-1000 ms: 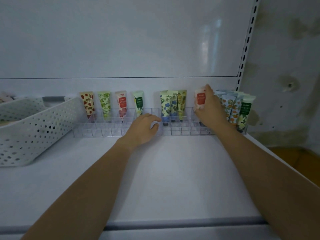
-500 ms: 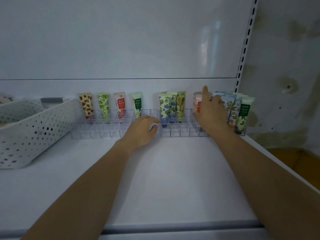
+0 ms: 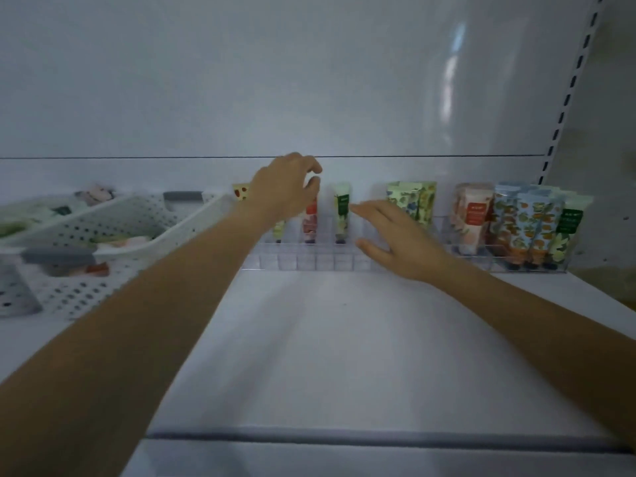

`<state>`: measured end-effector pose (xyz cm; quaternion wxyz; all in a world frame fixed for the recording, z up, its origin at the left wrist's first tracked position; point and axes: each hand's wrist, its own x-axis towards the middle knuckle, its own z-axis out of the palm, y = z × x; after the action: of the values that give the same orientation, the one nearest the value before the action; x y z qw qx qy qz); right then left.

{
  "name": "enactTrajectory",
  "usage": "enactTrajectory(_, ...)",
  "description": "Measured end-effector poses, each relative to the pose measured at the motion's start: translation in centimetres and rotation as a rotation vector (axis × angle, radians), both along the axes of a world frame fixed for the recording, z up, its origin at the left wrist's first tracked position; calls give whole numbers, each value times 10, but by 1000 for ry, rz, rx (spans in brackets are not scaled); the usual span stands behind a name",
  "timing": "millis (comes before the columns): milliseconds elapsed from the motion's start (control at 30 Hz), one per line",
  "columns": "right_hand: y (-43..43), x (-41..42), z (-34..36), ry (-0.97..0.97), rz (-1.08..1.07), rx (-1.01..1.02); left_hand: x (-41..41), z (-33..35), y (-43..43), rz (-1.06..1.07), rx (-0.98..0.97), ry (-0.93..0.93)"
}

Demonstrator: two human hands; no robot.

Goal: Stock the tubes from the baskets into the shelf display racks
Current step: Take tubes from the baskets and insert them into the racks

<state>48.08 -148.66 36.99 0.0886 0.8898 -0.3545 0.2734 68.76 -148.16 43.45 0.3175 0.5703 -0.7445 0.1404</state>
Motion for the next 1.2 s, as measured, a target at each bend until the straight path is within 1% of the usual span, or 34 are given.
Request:
enactTrajectory(133, 10, 58, 17, 29, 74, 13, 80, 29, 12, 87, 76, -147)
enactTrajectory(300, 15, 143, 42, -4, 164, 117, 174, 42, 27, 182, 175, -175)
enactTrajectory(400, 18, 189, 53, 34, 183, 151, 218, 33, 34, 184, 258, -174)
enactTrajectory(500, 21, 224, 59, 18, 197, 232, 245, 22, 35, 133, 369, -229)
enactTrajectory(633, 17, 250, 66, 132, 162, 408, 261, 18, 29, 43, 450, -317)
enactTrajectory(733, 13, 256, 75, 195, 136, 482, 263, 19, 20, -3, 513, -390)
enactTrajectory(933, 12, 264, 79, 250, 179, 626, 254, 23, -3, -19, 666, -558)
enactTrajectory(1067, 16, 271, 80, 293, 230, 792, 247, 24, -16, -62, 728, -569)
enactTrajectory(1200, 15, 280, 75, 320, 264, 830, 241, 15, -27, -86, 821, -583)
